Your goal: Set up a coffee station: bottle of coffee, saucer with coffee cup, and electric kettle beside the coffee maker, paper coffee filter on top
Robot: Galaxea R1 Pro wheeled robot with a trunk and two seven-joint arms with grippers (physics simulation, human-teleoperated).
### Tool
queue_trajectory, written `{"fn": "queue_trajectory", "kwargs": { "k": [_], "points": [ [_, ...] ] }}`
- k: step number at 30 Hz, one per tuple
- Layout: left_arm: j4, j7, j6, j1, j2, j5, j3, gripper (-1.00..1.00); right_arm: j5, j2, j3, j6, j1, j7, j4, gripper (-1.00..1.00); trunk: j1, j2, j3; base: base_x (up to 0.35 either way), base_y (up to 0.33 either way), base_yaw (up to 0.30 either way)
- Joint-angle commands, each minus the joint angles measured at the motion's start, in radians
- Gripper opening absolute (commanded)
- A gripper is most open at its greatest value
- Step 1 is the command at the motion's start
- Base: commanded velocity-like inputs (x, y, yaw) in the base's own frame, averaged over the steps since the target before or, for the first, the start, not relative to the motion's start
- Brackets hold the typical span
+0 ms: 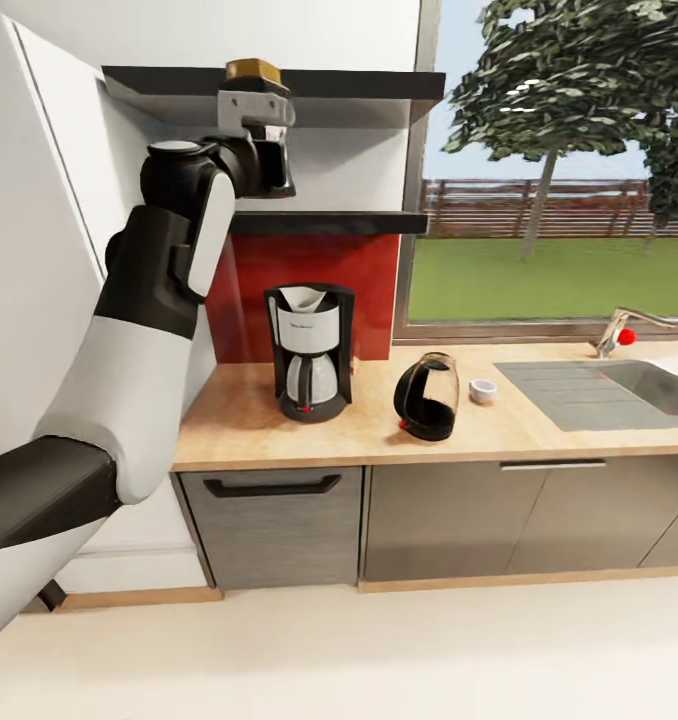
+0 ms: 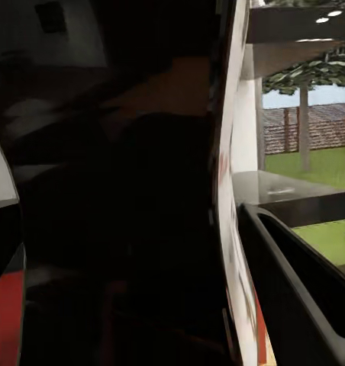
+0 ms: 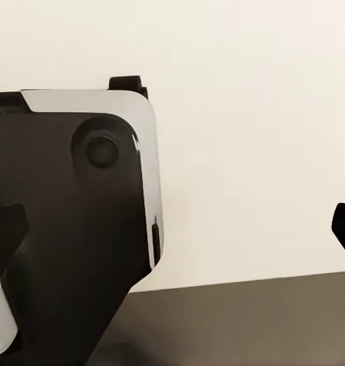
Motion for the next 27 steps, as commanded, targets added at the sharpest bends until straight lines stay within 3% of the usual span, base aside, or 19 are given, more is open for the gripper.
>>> {"fn": "queue_trajectory", "kwargs": {
  "k": [1, 5, 9, 13, 19, 22, 25, 27],
  "points": [
    [-0.011, 0.001, 0.008, 0.005, 0.002, 0.005, -0.002, -1.0, -0.009, -0.001, 0.008, 0.005, 0.0, 0.002, -0.002, 1.0, 0.001, -0.002, -0.002, -0.007, 0.0, 0.033],
    [-0.081, -0.087, 0.055, 0.044, 0.038, 0.002, -0.004, -1.0, -0.009, 0.0, 0.009, 0.005, 0.0, 0.002, -0.002, 1.0, 0.001, -0.002, -0.002, -0.003, 0.0, 0.012],
    [-0.156, -0.22, 0.078, 0.097, 0.097, -0.001, -0.004, -1.0, -0.009, 0.0, 0.009, 0.003, 0.0, 0.002, -0.002, 1.0, 0.001, -0.002, -0.002, -0.001, 0.0, 0.003],
    [-0.266, -0.338, 0.085, 0.191, 0.165, 0.002, -0.003, -1.0, -0.009, 0.0, 0.01, -0.025, 0.0, 0.002, -0.002, 1.0, 0.001, -0.002, -0.002, 0.0, 0.0, 0.0],
    [-0.401, -0.449, 0.086, 0.328, 0.262, 0.007, 0.007, -1.0, -0.009, 0.001, 0.01, -0.058, 0.0, 0.002, -0.002, 1.0, 0.001, -0.002, -0.002, 0.0, 0.0, 0.0],
    [-0.428, -0.518, 0.085, 0.382, 0.316, 0.009, 0.042, -1.0, -0.009, 0.006, 0.01, -0.062, 0.0, 0.002, -0.002, 1.0, 0.001, -0.002, -0.002, 0.0, 0.0, 0.0],
    [-0.437, -0.6, 0.081, 0.435, 0.345, 0.008, 0.114, -1.0, -0.009, 0.014, 0.01, -0.063, 0.0, 0.002, -0.003, 1.0, 0.001, -0.002, -0.002, 0.0, 0.0, 0.0],
    [-0.44, -0.655, 0.073, 0.491, 0.356, 0.008, 0.187, -1.0, -0.009, 0.019, 0.01, -0.064, 0.0, 0.002, -0.005, 1.0, 0.001, -0.002, -0.002, 0.0, 0.0, 0.0]
  ]
}}
